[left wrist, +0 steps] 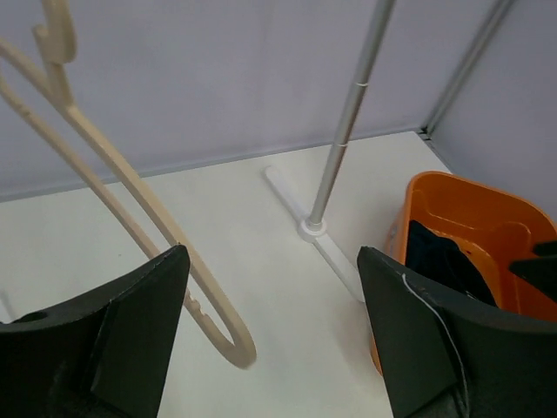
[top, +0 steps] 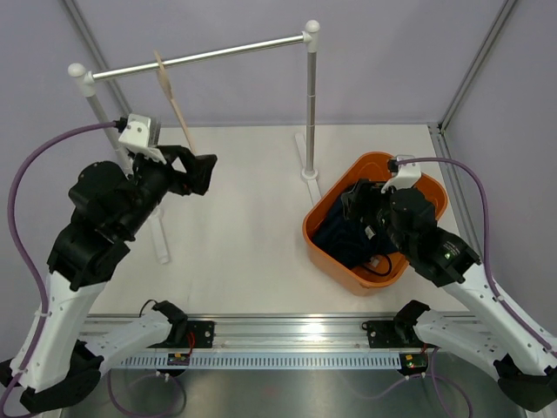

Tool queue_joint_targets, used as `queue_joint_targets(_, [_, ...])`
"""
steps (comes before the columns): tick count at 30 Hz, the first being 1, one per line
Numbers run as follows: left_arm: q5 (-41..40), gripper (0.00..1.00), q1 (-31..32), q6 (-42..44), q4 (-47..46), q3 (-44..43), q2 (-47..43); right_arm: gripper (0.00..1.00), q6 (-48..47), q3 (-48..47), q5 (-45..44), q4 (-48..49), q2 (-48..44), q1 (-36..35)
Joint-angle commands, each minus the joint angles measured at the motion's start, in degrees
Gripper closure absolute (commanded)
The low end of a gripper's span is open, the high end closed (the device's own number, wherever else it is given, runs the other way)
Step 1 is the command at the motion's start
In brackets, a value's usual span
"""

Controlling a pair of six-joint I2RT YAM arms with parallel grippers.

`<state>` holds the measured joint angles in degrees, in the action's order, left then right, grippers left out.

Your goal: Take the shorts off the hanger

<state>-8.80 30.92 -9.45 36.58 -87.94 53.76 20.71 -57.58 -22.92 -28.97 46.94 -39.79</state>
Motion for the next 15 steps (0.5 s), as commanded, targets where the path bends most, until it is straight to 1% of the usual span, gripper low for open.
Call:
queue_joint_targets(1, [1.3, 0.19, 5.9, 2.4, -3.8, 4.8, -3.0, 0.1, -0.6, 0.7, 0.6, 3.7, -0.3, 0.4])
queue_joint_targets(7, [3.3, 0.2, 14.8, 3.2, -5.0, 10.1, -4.9, 0.06, 0.7, 1.2, 0.5, 3.8, 0.9, 0.4])
queue_joint_targets(10, [1.4, 0.2, 18.5, 3.0, -5.9, 13.2, -4.4, 0.03, 1.2, 1.8, 0.5, 4.3, 0.7, 0.3])
queue_joint_targets(15, [0.7, 0.19, 19.9, 1.8, -5.9, 17.3, -4.2, 0.0, 1.4, 2.4, 0.6, 4.4, -0.7, 0.4])
